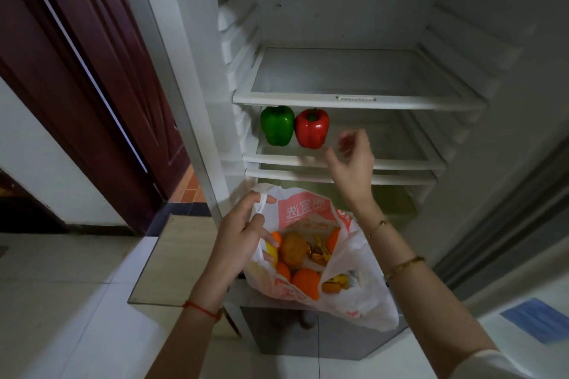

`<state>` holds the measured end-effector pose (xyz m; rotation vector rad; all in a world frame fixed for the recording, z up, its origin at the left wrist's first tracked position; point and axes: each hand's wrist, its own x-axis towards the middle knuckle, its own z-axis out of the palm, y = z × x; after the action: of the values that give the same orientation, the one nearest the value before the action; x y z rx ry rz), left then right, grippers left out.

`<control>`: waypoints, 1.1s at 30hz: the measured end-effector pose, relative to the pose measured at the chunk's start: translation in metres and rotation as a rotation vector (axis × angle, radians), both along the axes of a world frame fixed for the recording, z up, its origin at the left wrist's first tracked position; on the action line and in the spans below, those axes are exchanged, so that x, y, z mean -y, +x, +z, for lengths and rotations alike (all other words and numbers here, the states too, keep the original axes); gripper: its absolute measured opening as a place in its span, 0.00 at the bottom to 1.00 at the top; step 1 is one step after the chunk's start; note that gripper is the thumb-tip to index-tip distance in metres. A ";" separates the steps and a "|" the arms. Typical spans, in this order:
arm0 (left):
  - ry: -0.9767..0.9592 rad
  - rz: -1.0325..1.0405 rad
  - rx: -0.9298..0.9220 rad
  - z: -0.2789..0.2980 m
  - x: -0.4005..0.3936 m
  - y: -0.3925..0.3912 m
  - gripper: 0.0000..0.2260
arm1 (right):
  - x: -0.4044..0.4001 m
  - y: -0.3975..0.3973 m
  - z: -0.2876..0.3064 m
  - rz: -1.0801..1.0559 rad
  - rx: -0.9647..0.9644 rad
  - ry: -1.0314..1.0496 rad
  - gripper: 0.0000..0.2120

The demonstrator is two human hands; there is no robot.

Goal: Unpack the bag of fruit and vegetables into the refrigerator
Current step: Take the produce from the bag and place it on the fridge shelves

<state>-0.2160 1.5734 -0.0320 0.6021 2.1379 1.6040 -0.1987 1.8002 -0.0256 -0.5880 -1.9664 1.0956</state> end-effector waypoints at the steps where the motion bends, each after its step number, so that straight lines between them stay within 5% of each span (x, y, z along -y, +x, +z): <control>1: 0.004 -0.001 0.000 0.000 0.000 0.000 0.16 | 0.006 0.009 -0.003 0.065 -0.033 0.030 0.04; 6: 0.017 -0.001 0.001 -0.001 0.004 0.002 0.16 | 0.034 0.033 -0.045 0.500 0.347 0.214 0.11; 8: 0.007 0.002 -0.008 -0.002 0.005 0.002 0.17 | 0.039 0.029 -0.075 0.532 0.494 0.210 0.09; 10: -0.011 -0.001 -0.025 -0.003 0.006 0.002 0.18 | 0.040 0.024 -0.097 0.506 0.710 0.223 0.20; 14: -0.053 -0.019 -0.060 -0.007 0.009 0.001 0.18 | 0.042 0.019 -0.121 0.561 0.984 0.519 0.28; 17: -0.056 -0.031 -0.076 -0.006 0.010 0.003 0.17 | 0.041 0.016 -0.145 0.636 1.033 0.718 0.33; 27: -0.052 -0.030 -0.080 -0.003 0.012 0.000 0.15 | 0.031 0.008 -0.175 0.635 1.039 0.852 0.33; 33: -0.050 -0.042 -0.095 -0.007 0.005 -0.005 0.15 | 0.020 0.011 -0.174 0.643 0.959 0.642 0.47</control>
<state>-0.2210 1.5681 -0.0385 0.7159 2.2113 1.5240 -0.1874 1.7806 -0.1991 -0.0863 -3.2996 0.4182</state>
